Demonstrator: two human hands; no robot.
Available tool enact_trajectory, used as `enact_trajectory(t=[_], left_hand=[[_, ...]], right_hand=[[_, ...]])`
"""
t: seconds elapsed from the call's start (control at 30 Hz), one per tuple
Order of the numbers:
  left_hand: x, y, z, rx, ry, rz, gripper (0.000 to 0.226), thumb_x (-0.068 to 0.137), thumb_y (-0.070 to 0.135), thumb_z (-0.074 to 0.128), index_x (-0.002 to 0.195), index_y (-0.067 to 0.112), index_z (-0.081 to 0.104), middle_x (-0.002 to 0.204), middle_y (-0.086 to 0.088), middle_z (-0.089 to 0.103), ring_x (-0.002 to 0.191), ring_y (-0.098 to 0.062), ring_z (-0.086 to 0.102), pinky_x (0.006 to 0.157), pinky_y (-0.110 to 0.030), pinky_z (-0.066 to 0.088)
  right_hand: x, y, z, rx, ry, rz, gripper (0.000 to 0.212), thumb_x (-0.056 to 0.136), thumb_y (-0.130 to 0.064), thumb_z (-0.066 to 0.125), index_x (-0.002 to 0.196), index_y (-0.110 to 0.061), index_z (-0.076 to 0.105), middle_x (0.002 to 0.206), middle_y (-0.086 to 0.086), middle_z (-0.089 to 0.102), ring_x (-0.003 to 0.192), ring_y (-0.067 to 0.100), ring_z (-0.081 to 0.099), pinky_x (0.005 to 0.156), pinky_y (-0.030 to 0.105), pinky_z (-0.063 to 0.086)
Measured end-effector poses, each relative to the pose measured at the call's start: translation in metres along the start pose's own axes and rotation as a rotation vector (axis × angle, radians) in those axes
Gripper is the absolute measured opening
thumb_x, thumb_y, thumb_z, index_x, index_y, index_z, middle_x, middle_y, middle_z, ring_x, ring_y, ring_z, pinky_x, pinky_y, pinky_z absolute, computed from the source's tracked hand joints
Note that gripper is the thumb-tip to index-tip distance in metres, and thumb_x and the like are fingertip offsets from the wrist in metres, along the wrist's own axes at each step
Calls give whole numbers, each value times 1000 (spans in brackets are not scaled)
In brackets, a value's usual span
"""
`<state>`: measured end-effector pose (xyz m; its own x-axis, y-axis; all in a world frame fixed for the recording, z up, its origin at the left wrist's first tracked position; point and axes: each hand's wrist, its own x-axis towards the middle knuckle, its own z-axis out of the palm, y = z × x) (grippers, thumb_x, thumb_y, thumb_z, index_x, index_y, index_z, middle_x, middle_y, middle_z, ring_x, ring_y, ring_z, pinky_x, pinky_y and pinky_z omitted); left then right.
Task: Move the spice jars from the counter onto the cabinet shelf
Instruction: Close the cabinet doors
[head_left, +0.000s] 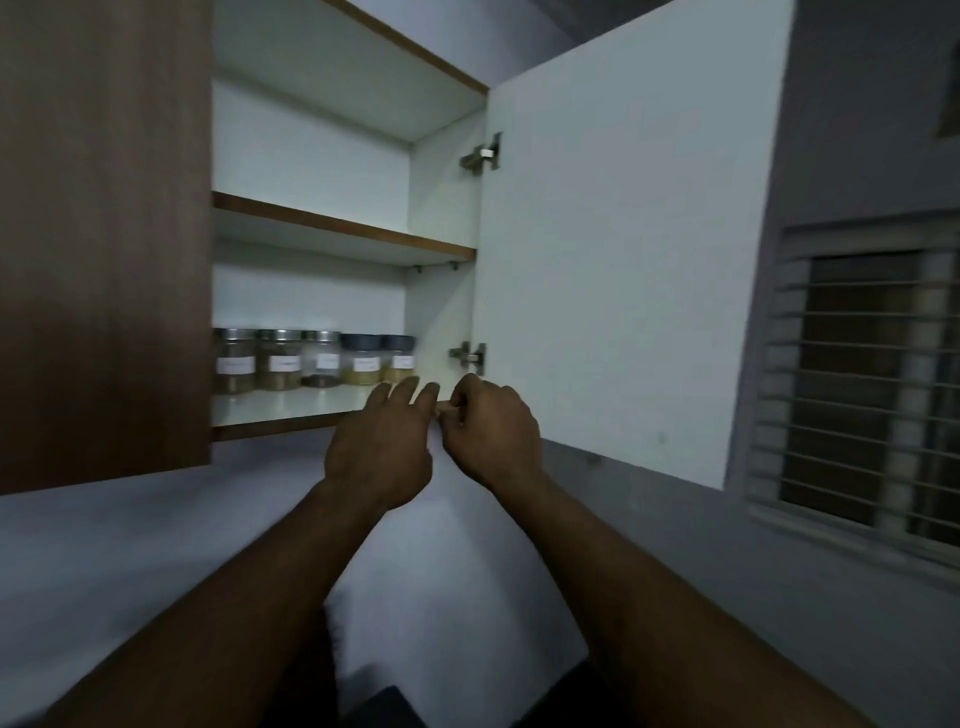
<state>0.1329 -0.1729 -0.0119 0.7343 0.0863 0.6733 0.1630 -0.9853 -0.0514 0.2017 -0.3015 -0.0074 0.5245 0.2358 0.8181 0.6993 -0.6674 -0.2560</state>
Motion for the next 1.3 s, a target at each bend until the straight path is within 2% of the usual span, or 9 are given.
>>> enact_trajectory(t=[0.2, 0.37, 0.53, 0.63, 0.73, 0.83, 0.97, 1.17, 1.3], left_hand=[[26, 94, -2, -164, 6, 183, 79, 94, 27, 58, 161, 28, 17, 164, 1, 30, 145, -23, 35, 101, -41, 47], [48, 165, -6, -228, 44, 303, 81, 92, 27, 61, 160, 29, 17, 154, -2, 45, 126, -27, 54, 87, -41, 50], [75, 217, -4, -228, 85, 392, 86, 87, 20, 66, 159, 31, 18, 151, -4, 49, 120, -28, 59, 82, -40, 54], [86, 238, 2, -209, 80, 416, 93, 84, 19, 71, 160, 31, 18, 154, -6, 47, 123, -30, 58, 84, -41, 54], [91, 249, 12, -209, 77, 441, 91, 88, 28, 72, 160, 33, 17, 157, -5, 44, 127, -31, 57, 89, -43, 55], [89, 246, 18, -273, 90, 468, 80, 96, 31, 62, 161, 33, 15, 155, -5, 45, 124, -30, 58, 87, -43, 55], [84, 240, 17, -460, 65, 371, 62, 106, 48, 40, 161, 29, 18, 152, -6, 47, 123, -29, 58, 91, -43, 53], [65, 231, -5, -580, 141, 252, 73, 98, 70, 36, 158, 29, 27, 161, -3, 34, 134, -28, 52, 96, -43, 53], [51, 219, -24, -662, 250, 174, 81, 92, 75, 43, 157, 29, 29, 159, -3, 33, 136, -27, 48, 96, -43, 55]], right_hand=[[-13, 77, -71, -132, 42, 135, 26, 92, -45, 64, 104, -22, 64, 98, -3, 71, 95, 21, 62, 73, 36, 53], [-28, 127, -120, -235, 124, 206, 25, 93, -43, 65, 106, -21, 65, 101, -4, 71, 97, 20, 61, 74, 37, 54], [-40, 168, -146, -310, 280, 336, 40, 90, -41, 69, 122, -20, 59, 124, 3, 61, 115, 24, 54, 88, 39, 51], [-45, 187, -145, -285, 308, 431, 53, 86, -40, 75, 129, -20, 50, 131, 6, 54, 118, 27, 54, 95, 42, 52], [-46, 199, -134, -152, 312, 433, 52, 87, -34, 77, 129, -20, 49, 133, 3, 53, 112, 23, 60, 88, 36, 55], [-49, 201, -129, -84, 400, 415, 40, 90, -31, 73, 121, -22, 51, 120, -4, 61, 98, 17, 64, 74, 26, 49], [-52, 202, -127, 1, 512, 446, 28, 93, -30, 69, 114, -26, 51, 103, -5, 69, 85, 14, 68, 70, 26, 52], [-64, 181, -124, 8, 580, 327, 32, 90, -35, 71, 118, -26, 57, 98, -9, 71, 80, 5, 67, 71, 22, 55], [-67, 154, -124, 43, 586, 210, 30, 92, -38, 67, 116, -23, 58, 81, -14, 64, 68, -1, 62, 64, 12, 48]])
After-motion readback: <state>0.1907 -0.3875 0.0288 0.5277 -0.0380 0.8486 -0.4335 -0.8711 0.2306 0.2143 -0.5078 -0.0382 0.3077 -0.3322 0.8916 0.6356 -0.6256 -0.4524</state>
